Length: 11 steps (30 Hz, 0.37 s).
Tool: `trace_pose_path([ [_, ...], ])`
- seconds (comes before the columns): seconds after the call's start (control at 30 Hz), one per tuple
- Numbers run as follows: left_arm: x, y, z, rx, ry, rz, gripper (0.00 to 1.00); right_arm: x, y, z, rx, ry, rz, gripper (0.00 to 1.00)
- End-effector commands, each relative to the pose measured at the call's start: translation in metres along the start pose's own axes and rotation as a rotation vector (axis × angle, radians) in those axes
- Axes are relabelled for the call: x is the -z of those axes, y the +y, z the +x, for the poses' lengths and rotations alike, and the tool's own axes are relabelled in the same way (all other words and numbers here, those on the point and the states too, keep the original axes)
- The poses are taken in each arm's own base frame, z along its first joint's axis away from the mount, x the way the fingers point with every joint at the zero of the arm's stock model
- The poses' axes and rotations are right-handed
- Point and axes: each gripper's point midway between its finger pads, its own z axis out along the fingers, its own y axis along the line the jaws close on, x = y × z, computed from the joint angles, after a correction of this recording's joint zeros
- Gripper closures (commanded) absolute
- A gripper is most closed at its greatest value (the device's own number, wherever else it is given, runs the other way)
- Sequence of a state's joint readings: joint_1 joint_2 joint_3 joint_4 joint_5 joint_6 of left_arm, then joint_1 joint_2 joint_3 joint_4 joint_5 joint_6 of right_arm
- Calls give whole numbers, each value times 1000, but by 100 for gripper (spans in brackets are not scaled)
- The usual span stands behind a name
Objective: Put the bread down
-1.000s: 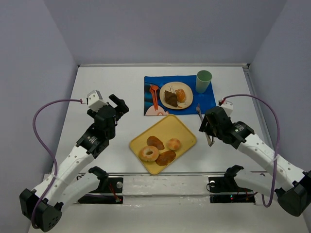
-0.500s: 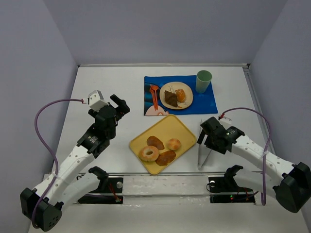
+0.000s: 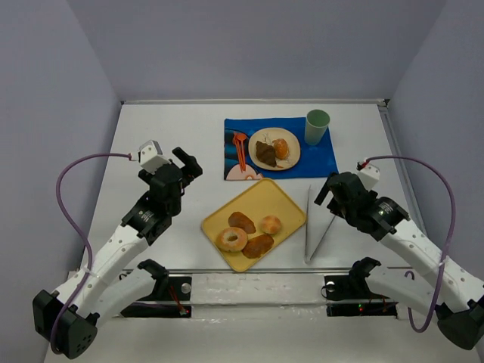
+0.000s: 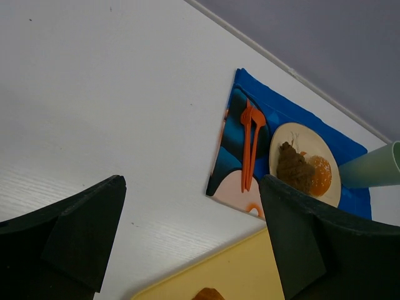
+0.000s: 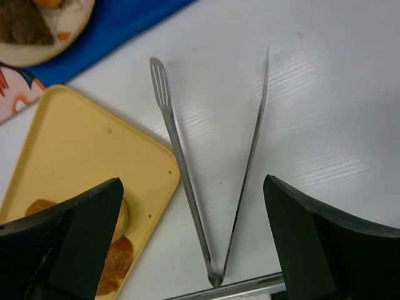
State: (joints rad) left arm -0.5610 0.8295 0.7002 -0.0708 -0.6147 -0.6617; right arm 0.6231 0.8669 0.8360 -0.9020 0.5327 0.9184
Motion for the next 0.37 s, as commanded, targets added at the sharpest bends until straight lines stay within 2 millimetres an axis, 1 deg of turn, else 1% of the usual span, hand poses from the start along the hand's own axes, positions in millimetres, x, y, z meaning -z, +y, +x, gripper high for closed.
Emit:
trace_pose_path([
  [0.0,0,-1,-16,20,-61,-10,1,16,-3,-60,-83,-244,30,0],
  [0.03,1,-1,-18,26,-66,-11,1,18,-4,-66,-98,-275,36,0],
  [0.07,1,0,-18,25,-67,-13,1,22,-1,-75,-127,-310,12,0],
  [0.1,2,0,-19,30,-70,-11,1,22,-1,-77,-134,-323,13,0],
  [0.17,4,2,-22,36,-80,-11,1,29,-7,-86,-175,-378,2,0],
  [0.33,6,4,-25,46,-87,-18,1,37,-12,-92,-169,-423,-28,0],
])
